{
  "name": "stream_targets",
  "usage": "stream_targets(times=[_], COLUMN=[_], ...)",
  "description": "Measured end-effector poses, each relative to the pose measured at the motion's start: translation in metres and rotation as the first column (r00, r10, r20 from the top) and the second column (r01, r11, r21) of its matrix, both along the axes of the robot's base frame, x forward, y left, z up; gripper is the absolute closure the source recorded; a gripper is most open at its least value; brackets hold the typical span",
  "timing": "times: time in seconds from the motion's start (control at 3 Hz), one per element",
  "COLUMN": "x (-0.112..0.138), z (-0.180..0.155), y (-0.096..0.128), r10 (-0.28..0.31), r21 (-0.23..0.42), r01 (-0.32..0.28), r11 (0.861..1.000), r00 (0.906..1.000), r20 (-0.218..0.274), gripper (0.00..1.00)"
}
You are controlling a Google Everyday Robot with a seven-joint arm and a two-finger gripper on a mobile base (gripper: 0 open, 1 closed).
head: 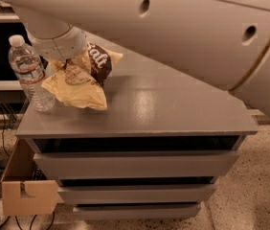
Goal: Move brown chip bag near water bottle
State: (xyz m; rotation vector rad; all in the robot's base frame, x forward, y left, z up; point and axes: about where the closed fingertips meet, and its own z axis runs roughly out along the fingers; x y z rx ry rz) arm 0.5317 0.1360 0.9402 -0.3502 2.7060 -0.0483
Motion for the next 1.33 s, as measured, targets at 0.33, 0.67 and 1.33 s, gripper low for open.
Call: stream_targets(times=[0.33,0.67,1.33], x=[0.0,0.004,0.013], z=[0.0,-0.003,-0.01], y=[0.0,0.009,0.017], r10=[0.0,0.011,0.022], r21=[0.0,-0.005,-0.023], r01=[0.0,-0.011,-0.022], r11=[1.0,1.0,0.999], r00=[1.0,0.9999,0.9997], r20=[0.0,-0.004,-0.01], gripper=[1.0,0.83,0.36])
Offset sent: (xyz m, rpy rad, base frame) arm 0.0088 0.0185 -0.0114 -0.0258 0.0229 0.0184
